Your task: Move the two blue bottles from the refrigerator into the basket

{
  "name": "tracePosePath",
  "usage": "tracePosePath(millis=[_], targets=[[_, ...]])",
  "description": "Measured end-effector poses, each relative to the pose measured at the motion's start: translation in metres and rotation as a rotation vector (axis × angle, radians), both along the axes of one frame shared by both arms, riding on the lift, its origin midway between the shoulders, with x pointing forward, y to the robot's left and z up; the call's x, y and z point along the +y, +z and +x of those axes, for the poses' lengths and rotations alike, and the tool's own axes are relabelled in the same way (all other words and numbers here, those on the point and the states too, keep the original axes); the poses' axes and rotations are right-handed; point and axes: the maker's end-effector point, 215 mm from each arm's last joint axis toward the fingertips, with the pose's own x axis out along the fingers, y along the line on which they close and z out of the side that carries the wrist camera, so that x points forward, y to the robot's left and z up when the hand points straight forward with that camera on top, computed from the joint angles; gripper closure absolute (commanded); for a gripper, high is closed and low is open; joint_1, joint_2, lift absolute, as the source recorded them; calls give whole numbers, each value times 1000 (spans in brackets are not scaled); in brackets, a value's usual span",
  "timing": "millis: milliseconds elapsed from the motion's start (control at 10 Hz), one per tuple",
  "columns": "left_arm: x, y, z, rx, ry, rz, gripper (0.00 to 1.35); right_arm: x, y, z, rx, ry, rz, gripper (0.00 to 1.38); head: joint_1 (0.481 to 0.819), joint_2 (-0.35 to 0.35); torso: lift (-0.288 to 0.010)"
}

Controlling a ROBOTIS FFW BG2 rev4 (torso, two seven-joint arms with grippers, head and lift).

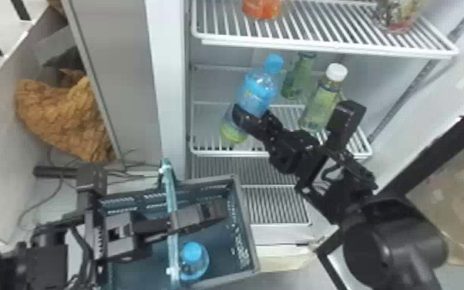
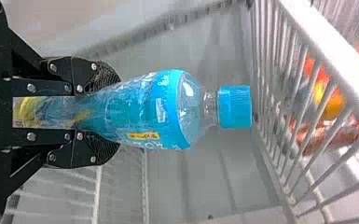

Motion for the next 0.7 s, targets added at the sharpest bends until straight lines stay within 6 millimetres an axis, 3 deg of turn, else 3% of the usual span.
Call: tracePosePath(millis=[300, 700], targets=[[0, 0, -1, 3, 2, -3, 1202, 21, 4, -52, 53, 86, 39, 1280, 695, -113, -220], [1, 2, 2, -3, 9, -9, 1202, 37, -27, -100, 174, 157, 50, 1280, 695, -95, -220]])
